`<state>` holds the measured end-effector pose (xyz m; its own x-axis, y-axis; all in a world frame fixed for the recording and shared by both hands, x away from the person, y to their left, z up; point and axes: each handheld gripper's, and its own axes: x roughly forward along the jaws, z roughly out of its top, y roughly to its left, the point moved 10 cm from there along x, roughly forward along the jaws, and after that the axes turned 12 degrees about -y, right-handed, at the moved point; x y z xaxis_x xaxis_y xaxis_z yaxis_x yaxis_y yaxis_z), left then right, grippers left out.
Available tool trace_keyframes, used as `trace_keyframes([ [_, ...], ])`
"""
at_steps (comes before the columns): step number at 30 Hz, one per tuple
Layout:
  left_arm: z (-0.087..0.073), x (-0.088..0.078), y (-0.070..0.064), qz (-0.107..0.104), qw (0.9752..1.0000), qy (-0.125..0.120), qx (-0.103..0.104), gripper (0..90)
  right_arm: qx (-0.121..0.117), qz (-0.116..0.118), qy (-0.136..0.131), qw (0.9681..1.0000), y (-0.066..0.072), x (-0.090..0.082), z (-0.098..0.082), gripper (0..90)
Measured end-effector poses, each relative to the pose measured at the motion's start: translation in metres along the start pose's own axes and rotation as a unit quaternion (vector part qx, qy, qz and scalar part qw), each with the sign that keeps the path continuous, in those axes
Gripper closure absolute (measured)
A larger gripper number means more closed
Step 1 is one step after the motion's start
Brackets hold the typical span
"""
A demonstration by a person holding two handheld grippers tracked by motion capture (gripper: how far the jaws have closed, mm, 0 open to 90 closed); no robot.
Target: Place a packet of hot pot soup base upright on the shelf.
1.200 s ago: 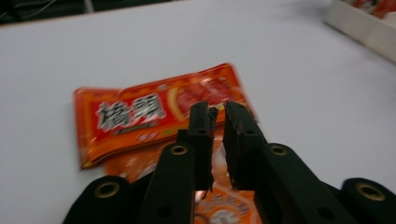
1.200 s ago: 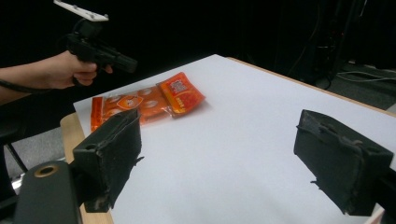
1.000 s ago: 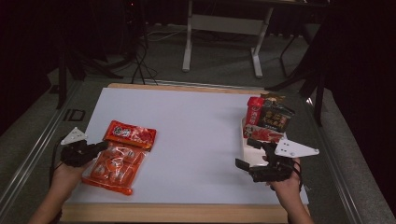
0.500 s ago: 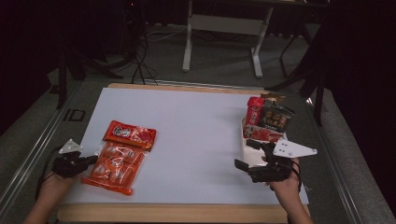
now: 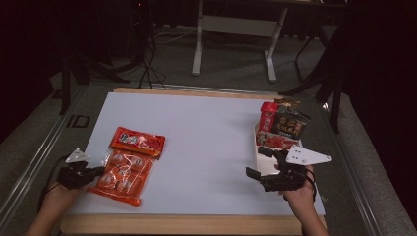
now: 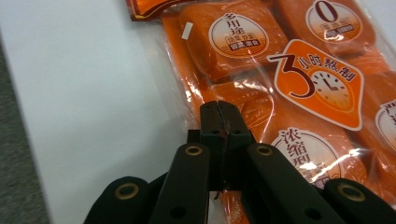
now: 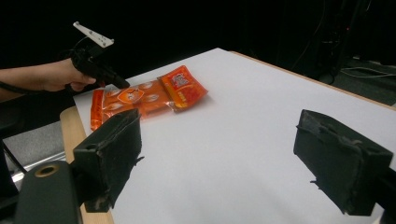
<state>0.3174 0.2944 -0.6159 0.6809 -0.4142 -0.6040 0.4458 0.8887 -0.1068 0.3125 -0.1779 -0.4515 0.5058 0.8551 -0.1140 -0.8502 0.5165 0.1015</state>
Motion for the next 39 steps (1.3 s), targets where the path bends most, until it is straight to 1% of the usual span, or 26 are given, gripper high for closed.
trace_keyframes([
  [1,0.000,0.000,0.000,0.000,1.0000,0.000,0.000,90.0,0.000,0.000,0.001,1.0000,0.000,0.000,0.000,14.8],
  [2,0.001,0.003,-0.006,-0.011,0.9999,-0.003,-0.005,89.9,-0.001,0.001,0.001,1.0000,0.000,0.001,-0.001,14.8],
  [3,0.001,0.003,-0.006,-0.011,0.9999,-0.003,-0.005,90.0,0.000,0.001,0.002,1.0000,0.000,0.001,-0.001,14.8],
  [4,0.002,0.006,-0.013,-0.018,0.9998,-0.002,-0.004,90.0,0.000,0.001,0.002,1.0000,0.001,0.001,-0.001,14.8],
  [6,0.004,0.009,-0.020,-0.022,0.9998,0.001,0.001,90.0,0.000,0.001,0.002,1.0000,0.001,0.001,-0.001,14.8],
  [7,0.004,0.009,-0.020,-0.022,0.9998,0.001,0.001,90.0,0.001,0.001,0.001,1.0000,0.000,0.001,-0.001,14.8],
  [8,0.006,0.013,-0.028,-0.028,0.9996,0.004,-0.001,90.0,0.001,0.002,0.001,1.0000,0.000,0.000,-0.001,14.8],
  [11,0.010,0.020,-0.041,-0.042,0.9991,0.006,0.011,89.9,0.001,0.002,0.001,1.0000,0.001,0.000,-0.001,14.8],
  [12,0.010,0.020,-0.041,-0.042,0.9991,0.006,0.011,90.0,0.001,0.002,0.001,1.0000,0.001,0.000,-0.001,14.8],
  [13,0.014,0.026,-0.050,-0.051,0.9986,0.008,0.016,89.9,0.001,0.001,0.001,1.0000,0.001,0.000,-0.001,14.8],
  [14,0.015,0.028,-0.054,-0.055,0.9983,0.010,0.018,89.9,0.001,0.001,0.001,1.0000,0.001,-0.001,-0.001,14.8],
  [15,0.015,0.028,-0.054,-0.055,0.9983,0.010,0.018,90.0,0.002,0.001,0.001,1.0000,0.001,-0.001,-0.001,14.8],
  [18,0.022,0.040,-0.070,-0.068,0.9972,0.012,0.027,90.0,0.001,0.000,0.001,1.0000,0.000,-0.001,-0.001,14.8],
  [20,0.023,0.042,-0.073,-0.071,0.9970,0.011,0.028,90.0,0.002,0.000,0.001,1.0000,0.000,-0.001,-0.002,14.8],
  [21,0.027,0.047,-0.081,-0.077,0.9964,0.011,0.033,90.0,0.002,0.000,0.003,1.0000,-0.001,-0.002,-0.002,14.8],
  [22,0.027,0.047,-0.081,-0.077,0.9964,0.011,0.033,90.0,0.002,0.000,0.002,1.0000,0.000,-0.002,-0.002,14.8],
  [24,0.029,0.052,-0.088,-0.086,0.9955,0.013,0.037,90.0,0.003,0.000,0.002,1.0000,0.000,-0.002,-0.002,14.8],
  [28,0.035,0.061,-0.100,-0.095,0.9942,0.014,0.048,90.0,0.004,0.000,0.002,1.0000,-0.001,-0.002,-0.003,14.8],
  [29,0.037,0.064,-0.104,-0.100,0.9935,0.017,0.052,90.0,0.003,0.000,0.002,1.0000,-0.001,-0.002,-0.003,14.8],
  [30,0.037,0.064,-0.104,-0.100,0.9935,0.017,0.052,90.0,0.003,0.000,0.002,1.0000,-0.001,-0.002,-0.003,14.8],
  [32,0.041,0.066,-0.105,-0.097,0.9933,0.017,0.060,89.9,0.002,0.000,0.004,1.0000,-0.001,-0.002,-0.004,14.8],
  [34,0.044,0.069,-0.104,-0.093,0.9934,0.007,0.066,90.0,0.005,0.000,0.002,1.0000,-0.001,-0.003,-0.004,14.8],
  [35,0.047,0.073,-0.100,-0.087,0.9941,0.001,0.065,89.9,0.008,0.000,0.002,1.0000,-0.001,-0.003,-0.004,14.8],
  [36,0.047,0.073,-0.100,-0.087,0.9941,0.001,0.065,89.9,0.008,0.000,0.002,1.0000,-0.001,-0.003,-0.004,14.8],
  [38,0.052,0.077,-0.097,-0.081,0.9949,-0.002,0.059,89.9,0.006,0.001,0.003,1.0000,-0.001,-0.002,-0.005,14.8],
  [39,0.055,0.082,-0.092,-0.070,0.9957,-0.002,0.061,89.9,0.005,0.002,0.005,1.0000,0.000,-0.002,-0.005,14.8],
])
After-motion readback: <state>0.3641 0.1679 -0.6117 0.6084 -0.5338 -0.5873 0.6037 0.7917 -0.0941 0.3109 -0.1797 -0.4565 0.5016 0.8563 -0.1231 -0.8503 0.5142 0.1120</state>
